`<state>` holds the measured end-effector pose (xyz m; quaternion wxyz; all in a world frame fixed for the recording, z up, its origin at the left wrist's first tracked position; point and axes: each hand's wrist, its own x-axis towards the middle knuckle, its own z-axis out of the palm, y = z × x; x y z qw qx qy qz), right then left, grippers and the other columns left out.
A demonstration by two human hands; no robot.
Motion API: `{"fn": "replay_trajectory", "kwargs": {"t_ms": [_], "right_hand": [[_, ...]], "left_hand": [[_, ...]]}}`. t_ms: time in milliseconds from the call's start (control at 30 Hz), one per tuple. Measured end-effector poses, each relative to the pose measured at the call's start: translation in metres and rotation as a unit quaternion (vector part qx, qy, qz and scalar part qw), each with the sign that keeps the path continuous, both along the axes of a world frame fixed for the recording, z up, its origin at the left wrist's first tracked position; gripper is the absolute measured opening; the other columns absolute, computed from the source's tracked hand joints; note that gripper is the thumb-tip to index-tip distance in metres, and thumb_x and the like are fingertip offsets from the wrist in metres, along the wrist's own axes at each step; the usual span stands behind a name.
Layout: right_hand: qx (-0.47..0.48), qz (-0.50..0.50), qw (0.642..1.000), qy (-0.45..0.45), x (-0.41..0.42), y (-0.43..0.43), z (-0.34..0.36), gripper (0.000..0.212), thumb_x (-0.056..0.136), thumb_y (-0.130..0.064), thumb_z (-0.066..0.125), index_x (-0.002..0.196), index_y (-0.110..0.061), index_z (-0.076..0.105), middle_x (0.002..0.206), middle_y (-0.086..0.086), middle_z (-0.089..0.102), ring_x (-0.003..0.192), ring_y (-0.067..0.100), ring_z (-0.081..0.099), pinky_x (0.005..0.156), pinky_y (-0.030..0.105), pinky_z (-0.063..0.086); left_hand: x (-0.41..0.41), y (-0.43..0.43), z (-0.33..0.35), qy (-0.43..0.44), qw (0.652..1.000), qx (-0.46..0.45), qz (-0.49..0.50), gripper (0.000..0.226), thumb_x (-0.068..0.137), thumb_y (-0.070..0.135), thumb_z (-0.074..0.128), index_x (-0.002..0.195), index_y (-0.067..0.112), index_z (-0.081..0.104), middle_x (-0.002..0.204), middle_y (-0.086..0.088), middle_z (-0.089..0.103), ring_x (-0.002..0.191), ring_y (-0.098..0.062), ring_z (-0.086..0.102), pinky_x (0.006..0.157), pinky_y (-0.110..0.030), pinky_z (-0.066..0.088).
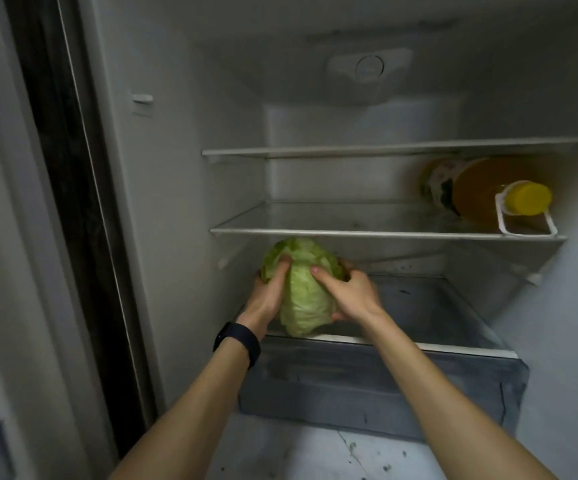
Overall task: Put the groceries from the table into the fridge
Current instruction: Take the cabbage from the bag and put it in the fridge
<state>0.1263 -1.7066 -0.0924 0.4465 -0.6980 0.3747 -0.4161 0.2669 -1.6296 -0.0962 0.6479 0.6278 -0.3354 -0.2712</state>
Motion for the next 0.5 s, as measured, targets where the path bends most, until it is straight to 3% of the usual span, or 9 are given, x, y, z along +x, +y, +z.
{"fn": "replay_trajectory", "kwargs": {"t_ms": [100, 200, 300, 367, 433, 500], "right_hand": [[-0.012, 0.008, 1.000, 0.002, -0.003, -0.014, -0.012, 0.074, 0.064, -0.077, 0.072, 0.124, -0.035, 0.063, 0.109, -0.007, 0.073, 0.101, 0.023, 0.072, 0.075, 0.046, 0.063], [-0.050, 0.012, 0.998, 0.048, -0.013, -0.022, -0.028, 0.089, 0.070, -0.075, 0.071, 0.145, -0.034, 0.046, 0.134, -0.004, 0.063, 0.125, 0.023, 0.059, 0.100, 0.038, 0.051], [-0.032, 0.012, 0.994, 0.104, -0.024, -0.029, -0.046, 0.132, 0.053, -0.084, 0.075, 0.158, -0.033, 0.013, 0.159, 0.004, 0.035, 0.142, 0.026, 0.042, 0.112, 0.043, 0.041], [-0.030, 0.038, 0.991, 0.125, -0.029, -0.029, -0.050, 0.144, 0.043, -0.085, 0.077, 0.158, -0.033, 0.010, 0.160, 0.003, 0.033, 0.142, 0.025, 0.041, 0.114, 0.045, 0.040], [-0.041, 0.072, 0.988, 0.127, -0.030, -0.028, -0.049, 0.140, 0.039, -0.081, 0.082, 0.155, -0.036, 0.020, 0.152, -0.001, 0.044, 0.133, 0.022, 0.052, 0.112, 0.043, 0.042], [-0.067, 0.093, 0.987, 0.114, -0.027, -0.023, -0.048, 0.116, 0.045, -0.071, 0.088, 0.144, -0.043, 0.035, 0.136, -0.008, 0.057, 0.119, 0.018, 0.062, 0.105, 0.040, 0.049]], "left_hand": [[0.005, 0.002, -0.007, -0.063, 0.998, 0.011, -0.016, 0.094, 0.073, 0.083, 0.055, 0.147, 0.026, 0.042, 0.137, 0.002, 0.060, 0.117, -0.016, 0.061, 0.105, -0.037, 0.048], [0.002, 0.007, -0.020, -0.116, 0.992, 0.039, 0.014, 0.103, 0.062, 0.092, 0.055, 0.148, 0.038, 0.033, 0.142, 0.003, 0.054, 0.127, -0.020, 0.053, 0.108, -0.044, 0.045], [-0.003, 0.012, -0.032, -0.170, 0.979, 0.085, 0.067, 0.118, 0.052, 0.095, 0.059, 0.151, 0.046, 0.018, 0.156, -0.011, 0.029, 0.145, -0.034, 0.026, 0.115, -0.054, 0.032], [-0.003, 0.011, -0.037, -0.168, 0.979, 0.079, 0.080, 0.127, 0.045, 0.093, 0.066, 0.151, 0.045, 0.017, 0.160, -0.012, 0.019, 0.148, -0.032, 0.016, 0.117, -0.054, 0.028], [-0.003, 0.008, -0.039, -0.153, 0.983, 0.057, 0.081, 0.129, 0.044, 0.089, 0.073, 0.151, 0.040, 0.021, 0.158, -0.007, 0.026, 0.147, -0.029, 0.022, 0.116, -0.052, 0.031], [-0.004, 0.006, -0.040, -0.135, 0.989, 0.000, 0.064, 0.122, 0.047, 0.078, 0.082, 0.148, 0.033, 0.030, 0.146, 0.001, 0.045, 0.135, -0.021, 0.045, 0.109, -0.047, 0.043]]}}
